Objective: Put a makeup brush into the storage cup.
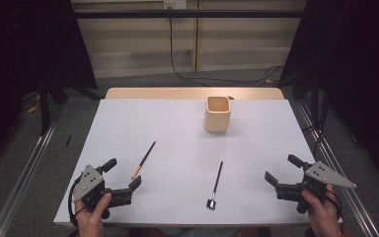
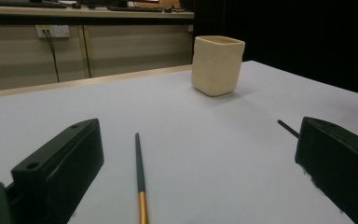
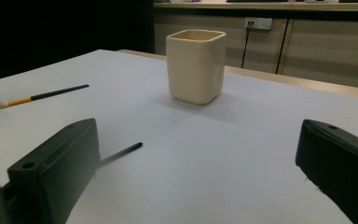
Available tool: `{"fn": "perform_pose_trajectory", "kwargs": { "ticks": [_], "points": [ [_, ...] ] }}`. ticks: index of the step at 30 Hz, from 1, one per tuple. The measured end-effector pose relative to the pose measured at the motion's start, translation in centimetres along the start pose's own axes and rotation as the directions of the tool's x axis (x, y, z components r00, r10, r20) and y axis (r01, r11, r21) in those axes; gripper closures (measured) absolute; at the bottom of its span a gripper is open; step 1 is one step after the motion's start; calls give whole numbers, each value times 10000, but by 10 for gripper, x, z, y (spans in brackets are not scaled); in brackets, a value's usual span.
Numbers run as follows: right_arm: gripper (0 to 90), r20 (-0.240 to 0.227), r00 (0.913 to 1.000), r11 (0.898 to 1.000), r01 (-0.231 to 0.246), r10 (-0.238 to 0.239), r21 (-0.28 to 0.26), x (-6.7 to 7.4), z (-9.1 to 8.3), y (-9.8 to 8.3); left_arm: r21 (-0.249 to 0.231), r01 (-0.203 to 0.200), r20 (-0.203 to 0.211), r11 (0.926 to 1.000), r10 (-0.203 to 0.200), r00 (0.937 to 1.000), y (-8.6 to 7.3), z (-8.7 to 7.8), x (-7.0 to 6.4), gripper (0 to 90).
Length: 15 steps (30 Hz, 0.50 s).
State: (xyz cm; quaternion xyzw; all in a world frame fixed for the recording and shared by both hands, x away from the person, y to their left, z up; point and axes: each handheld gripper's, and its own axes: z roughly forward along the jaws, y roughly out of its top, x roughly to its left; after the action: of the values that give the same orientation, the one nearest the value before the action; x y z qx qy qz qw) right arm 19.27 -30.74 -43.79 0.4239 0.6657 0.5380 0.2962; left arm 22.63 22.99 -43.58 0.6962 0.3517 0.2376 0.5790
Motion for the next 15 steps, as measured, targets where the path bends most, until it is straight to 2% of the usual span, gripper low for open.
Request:
{"fn": "perform_pose_trajectory", "kwargs": {
  "ticks": [3,7,11,12,15],
  "points": [
    [0,-70,10000,10000,-23,23,34,-1,1,0,52,-12,-32,10000,12,10000,0,0,0,10],
    [0,-159,9999,10000,-65,66,48,0,0,0,106,-62,-288,9999,65,9996,0,-1,0,11],
    [0,-164,9999,10000,-32,33,49,0,0,0,42,-39,-290,10000,40,9996,1,-3,2,11],
    [1,-188,9998,10000,-13,14,59,0,0,0,7,73,-282,10000,-73,9996,1,-4,2,10],
    [2,-283,9996,10000,9,-7,68,2,0,0,-26,141,-146,9999,-141,9998,1,-5,3,10]
  ]
}}
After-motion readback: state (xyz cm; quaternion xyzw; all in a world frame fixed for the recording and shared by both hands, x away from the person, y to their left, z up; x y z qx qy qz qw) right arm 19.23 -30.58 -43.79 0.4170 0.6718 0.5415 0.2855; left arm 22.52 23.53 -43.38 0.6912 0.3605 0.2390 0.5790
